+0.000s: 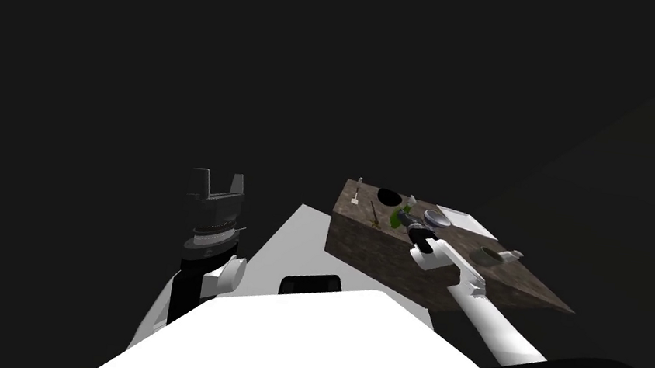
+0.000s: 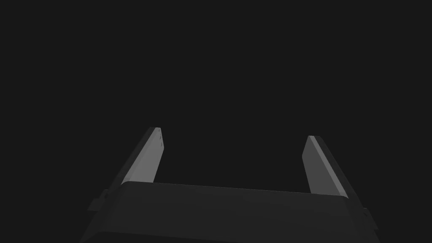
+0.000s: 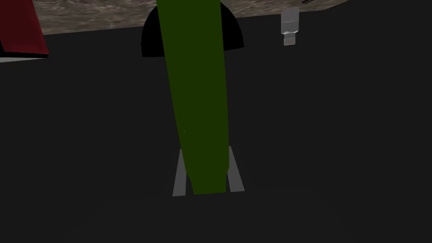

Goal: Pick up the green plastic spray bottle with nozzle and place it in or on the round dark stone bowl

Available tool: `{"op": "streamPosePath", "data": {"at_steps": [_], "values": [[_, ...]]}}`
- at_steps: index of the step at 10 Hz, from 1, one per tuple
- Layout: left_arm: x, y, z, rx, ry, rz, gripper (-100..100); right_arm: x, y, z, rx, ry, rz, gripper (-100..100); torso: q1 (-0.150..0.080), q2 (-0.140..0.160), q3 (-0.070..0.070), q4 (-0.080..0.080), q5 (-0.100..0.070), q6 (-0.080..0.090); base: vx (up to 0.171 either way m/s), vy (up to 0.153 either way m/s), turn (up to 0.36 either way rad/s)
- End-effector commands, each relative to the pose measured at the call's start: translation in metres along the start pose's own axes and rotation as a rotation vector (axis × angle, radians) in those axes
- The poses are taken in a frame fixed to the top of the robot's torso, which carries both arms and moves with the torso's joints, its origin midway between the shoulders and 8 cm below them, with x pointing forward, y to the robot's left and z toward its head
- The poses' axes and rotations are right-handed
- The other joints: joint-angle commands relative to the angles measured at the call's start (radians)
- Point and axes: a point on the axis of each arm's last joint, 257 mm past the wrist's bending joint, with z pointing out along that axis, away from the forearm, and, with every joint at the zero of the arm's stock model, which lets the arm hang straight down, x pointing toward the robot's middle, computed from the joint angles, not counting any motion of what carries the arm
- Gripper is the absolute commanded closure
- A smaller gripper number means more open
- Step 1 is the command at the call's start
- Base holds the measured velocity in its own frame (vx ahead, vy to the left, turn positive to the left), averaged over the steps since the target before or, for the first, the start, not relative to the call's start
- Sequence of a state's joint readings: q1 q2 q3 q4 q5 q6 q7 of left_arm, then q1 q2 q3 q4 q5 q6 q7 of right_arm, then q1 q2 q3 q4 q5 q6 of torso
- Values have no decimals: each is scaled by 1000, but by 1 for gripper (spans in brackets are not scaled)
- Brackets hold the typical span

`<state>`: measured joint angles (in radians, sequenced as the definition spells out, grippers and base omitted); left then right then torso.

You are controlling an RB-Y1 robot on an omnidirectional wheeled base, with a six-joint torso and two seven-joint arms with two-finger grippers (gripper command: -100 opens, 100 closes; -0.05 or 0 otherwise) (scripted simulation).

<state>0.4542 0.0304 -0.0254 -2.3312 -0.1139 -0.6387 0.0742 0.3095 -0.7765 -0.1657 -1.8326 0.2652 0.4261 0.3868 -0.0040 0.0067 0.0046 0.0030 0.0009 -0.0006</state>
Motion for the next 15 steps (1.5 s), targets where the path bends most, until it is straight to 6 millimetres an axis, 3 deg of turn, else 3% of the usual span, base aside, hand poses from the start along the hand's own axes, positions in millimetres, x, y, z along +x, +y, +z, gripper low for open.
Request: {"op": "streamPosePath", "data": {"at_steps": [1,6,8,15], "values": [[0,0,0,0,0,0,0,-25,2,0,3,-35,39,100,0,0,0,0,0,0,-109,-60,215],[0,0,0,0,0,0,0,-75,-1,-2,12,-88,100,100,0,0,1,1,-1,-1,-79,-44,122],[0,0,0,0,0,0,0,-87,-9,-1,35,-81,97,100,-2,-3,-1,0,-1,-1,2,-64,147],[0,0,0,0,0,0,0,-93,-43,5,130,-21,48,100,-6,-13,-8,-3,-3,0,73,-68,93]]}}
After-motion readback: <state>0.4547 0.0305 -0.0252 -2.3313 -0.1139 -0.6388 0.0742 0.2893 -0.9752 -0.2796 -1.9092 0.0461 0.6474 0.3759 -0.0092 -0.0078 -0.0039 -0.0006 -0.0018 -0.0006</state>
